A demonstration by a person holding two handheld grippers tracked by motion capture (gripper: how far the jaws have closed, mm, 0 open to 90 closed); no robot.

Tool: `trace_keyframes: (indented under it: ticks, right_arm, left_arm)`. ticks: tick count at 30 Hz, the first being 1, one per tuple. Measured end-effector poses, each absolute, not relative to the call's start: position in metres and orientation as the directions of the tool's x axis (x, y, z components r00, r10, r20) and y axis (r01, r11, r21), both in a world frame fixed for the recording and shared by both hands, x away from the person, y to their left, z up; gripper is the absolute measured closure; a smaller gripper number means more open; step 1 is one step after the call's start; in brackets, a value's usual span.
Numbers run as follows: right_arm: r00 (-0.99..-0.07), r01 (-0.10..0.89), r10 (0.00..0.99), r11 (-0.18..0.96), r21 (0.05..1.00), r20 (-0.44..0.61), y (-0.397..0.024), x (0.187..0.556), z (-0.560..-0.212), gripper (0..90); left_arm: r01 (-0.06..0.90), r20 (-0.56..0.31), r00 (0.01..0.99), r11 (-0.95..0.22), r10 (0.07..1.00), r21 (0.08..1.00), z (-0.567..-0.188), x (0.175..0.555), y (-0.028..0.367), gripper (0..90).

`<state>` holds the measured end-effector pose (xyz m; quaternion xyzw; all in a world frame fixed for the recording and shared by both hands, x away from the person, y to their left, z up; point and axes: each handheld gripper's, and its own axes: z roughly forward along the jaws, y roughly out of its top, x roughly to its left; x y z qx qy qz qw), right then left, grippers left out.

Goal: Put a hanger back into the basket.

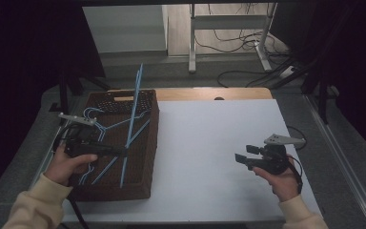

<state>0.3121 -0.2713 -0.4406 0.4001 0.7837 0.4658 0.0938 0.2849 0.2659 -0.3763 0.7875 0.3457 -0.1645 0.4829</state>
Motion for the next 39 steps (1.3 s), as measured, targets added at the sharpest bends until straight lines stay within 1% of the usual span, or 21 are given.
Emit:
trace_keyframes:
  ticks: [2, 7, 15, 17, 19, 22, 26, 28, 29, 31, 35, 39]
  right_arm:
    - [-0.661, 0.541, 0.715, 0.244, 0.805, 0.227, -0.271, 0.313, -0.441, 34.8]
    - [-0.660, 0.545, 0.716, 0.248, 0.801, 0.228, -0.271, 0.313, -0.442, 34.8]
    - [-0.659, 0.545, 0.717, 0.245, 0.802, 0.228, -0.271, 0.313, -0.443, 34.8]
    - [-0.658, 0.547, 0.717, 0.246, 0.801, 0.230, -0.271, 0.313, -0.443, 34.9]
    - [-0.659, 0.548, 0.716, 0.247, 0.799, 0.231, -0.271, 0.314, -0.443, 34.9]
    - [-0.658, 0.550, 0.716, 0.246, 0.798, 0.233, -0.271, 0.314, -0.443, 34.9]
    - [-0.659, 0.549, 0.716, 0.248, 0.798, 0.231, -0.272, 0.314, -0.443, 35.0]
    - [-0.659, 0.550, 0.716, 0.247, 0.797, 0.233, -0.272, 0.314, -0.444, 35.0]
    - [-0.656, 0.554, 0.717, 0.245, 0.796, 0.235, -0.272, 0.314, -0.444, 35.0]
    - [-0.656, 0.554, 0.717, 0.246, 0.796, 0.235, -0.272, 0.314, -0.444, 35.1]
    - [-0.656, 0.556, 0.718, 0.249, 0.793, 0.235, -0.272, 0.314, -0.444, 35.1]
    - [-0.656, 0.555, 0.718, 0.249, 0.794, 0.234, -0.272, 0.314, -0.445, 35.1]
  left_arm:
    - [0.710, -0.593, 0.701, -0.313, 0.396, 0.631, -0.382, 0.289, 0.274, 86.1]
    - [0.724, -0.590, 0.685, -0.315, 0.427, 0.613, -0.394, 0.295, 0.282, 86.1]
    - [0.731, -0.590, 0.677, -0.313, 0.440, 0.606, -0.398, 0.305, 0.296, 84.9]
    - [0.728, -0.569, 0.679, -0.327, 0.464, 0.603, -0.397, 0.308, 0.298, 85.7]
    - [0.727, -0.570, 0.681, -0.338, 0.459, 0.597, -0.397, 0.311, 0.299, 86.1]
    - [0.732, -0.545, 0.677, -0.379, 0.494, 0.566, -0.400, 0.317, 0.299, 86.1]
    - [0.741, -0.529, 0.668, -0.401, 0.524, 0.539, -0.405, 0.323, 0.305, 86.1]
    - [0.739, -0.525, 0.670, -0.407, 0.525, 0.537, -0.406, 0.324, 0.307, 86.1]
    - [0.730, -0.506, 0.681, -0.439, 0.529, 0.523, -0.407, 0.326, 0.309, 86.1]
    - [0.728, -0.498, 0.684, -0.464, 0.532, 0.504, -0.412, 0.327, 0.312, 86.1]
    - [0.738, -0.520, 0.674, -0.451, 0.525, 0.502, -0.422, 0.329, 0.321, 86.1]
    - [0.731, -0.530, 0.682, -0.474, 0.503, 0.491, -0.430, 0.323, 0.327, 86.2]
